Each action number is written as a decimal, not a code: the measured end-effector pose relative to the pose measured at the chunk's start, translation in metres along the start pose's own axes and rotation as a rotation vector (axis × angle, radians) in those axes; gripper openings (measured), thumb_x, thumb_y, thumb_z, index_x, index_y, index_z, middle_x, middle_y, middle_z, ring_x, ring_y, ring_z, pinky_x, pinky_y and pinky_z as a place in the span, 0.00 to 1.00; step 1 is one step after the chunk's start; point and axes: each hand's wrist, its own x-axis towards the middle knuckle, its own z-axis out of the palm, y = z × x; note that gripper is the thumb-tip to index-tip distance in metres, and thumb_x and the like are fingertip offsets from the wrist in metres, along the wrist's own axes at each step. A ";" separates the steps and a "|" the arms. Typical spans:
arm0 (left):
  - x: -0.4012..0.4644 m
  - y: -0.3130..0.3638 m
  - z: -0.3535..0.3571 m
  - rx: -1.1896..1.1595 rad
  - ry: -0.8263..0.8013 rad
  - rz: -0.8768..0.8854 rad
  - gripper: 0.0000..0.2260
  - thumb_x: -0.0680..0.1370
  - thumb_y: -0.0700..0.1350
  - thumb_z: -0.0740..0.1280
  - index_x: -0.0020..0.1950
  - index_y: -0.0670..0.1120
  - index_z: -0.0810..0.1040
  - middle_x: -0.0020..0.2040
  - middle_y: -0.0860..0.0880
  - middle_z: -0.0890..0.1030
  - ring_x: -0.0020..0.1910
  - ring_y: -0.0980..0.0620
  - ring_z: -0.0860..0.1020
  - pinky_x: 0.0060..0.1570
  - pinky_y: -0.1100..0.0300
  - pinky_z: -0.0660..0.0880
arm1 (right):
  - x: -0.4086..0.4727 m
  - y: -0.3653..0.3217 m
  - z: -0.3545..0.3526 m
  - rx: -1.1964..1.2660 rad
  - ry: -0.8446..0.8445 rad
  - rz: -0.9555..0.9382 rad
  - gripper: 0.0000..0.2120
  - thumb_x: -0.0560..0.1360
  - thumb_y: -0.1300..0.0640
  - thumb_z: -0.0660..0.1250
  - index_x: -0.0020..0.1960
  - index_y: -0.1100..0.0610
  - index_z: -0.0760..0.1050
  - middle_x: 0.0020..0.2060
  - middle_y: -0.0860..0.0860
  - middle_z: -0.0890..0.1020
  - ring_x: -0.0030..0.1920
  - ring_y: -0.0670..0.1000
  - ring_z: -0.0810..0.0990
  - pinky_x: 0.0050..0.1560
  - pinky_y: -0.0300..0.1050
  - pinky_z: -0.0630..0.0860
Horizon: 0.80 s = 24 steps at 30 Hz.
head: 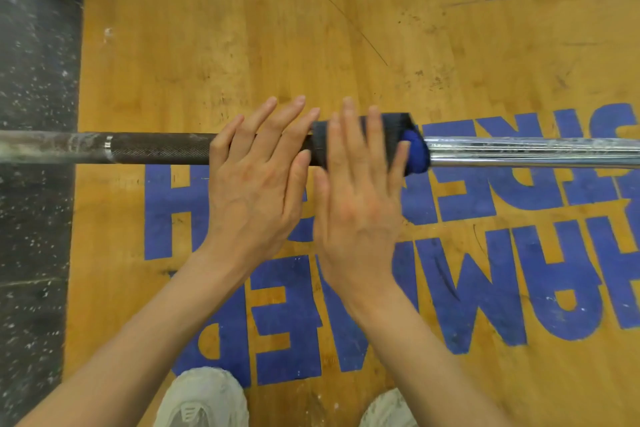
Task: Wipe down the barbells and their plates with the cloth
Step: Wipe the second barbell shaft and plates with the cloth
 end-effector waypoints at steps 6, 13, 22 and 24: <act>0.007 -0.001 0.000 0.000 -0.001 0.010 0.21 0.86 0.48 0.49 0.75 0.49 0.71 0.74 0.54 0.72 0.75 0.50 0.67 0.73 0.55 0.54 | -0.009 0.055 -0.015 -0.146 0.023 0.029 0.23 0.86 0.56 0.49 0.79 0.64 0.56 0.78 0.60 0.62 0.79 0.59 0.56 0.80 0.57 0.45; 0.014 -0.005 0.002 -0.038 0.005 -0.008 0.21 0.86 0.48 0.48 0.75 0.49 0.72 0.74 0.54 0.72 0.75 0.50 0.67 0.74 0.54 0.54 | -0.005 0.022 0.011 -0.110 -0.036 -0.148 0.24 0.86 0.56 0.50 0.80 0.61 0.53 0.78 0.53 0.54 0.80 0.54 0.52 0.80 0.54 0.42; 0.025 -0.005 0.002 -0.070 0.018 -0.041 0.20 0.85 0.46 0.49 0.73 0.49 0.74 0.71 0.54 0.76 0.74 0.51 0.68 0.73 0.56 0.54 | 0.001 0.013 0.019 -0.043 -0.027 -0.126 0.26 0.84 0.57 0.55 0.79 0.63 0.56 0.78 0.54 0.57 0.80 0.55 0.53 0.80 0.54 0.42; 0.026 -0.006 0.001 -0.086 0.004 -0.041 0.21 0.85 0.46 0.49 0.73 0.50 0.74 0.71 0.54 0.76 0.74 0.51 0.68 0.73 0.56 0.54 | 0.001 0.034 0.012 -0.131 -0.020 -0.119 0.24 0.85 0.57 0.51 0.79 0.63 0.55 0.79 0.54 0.57 0.80 0.57 0.55 0.80 0.55 0.44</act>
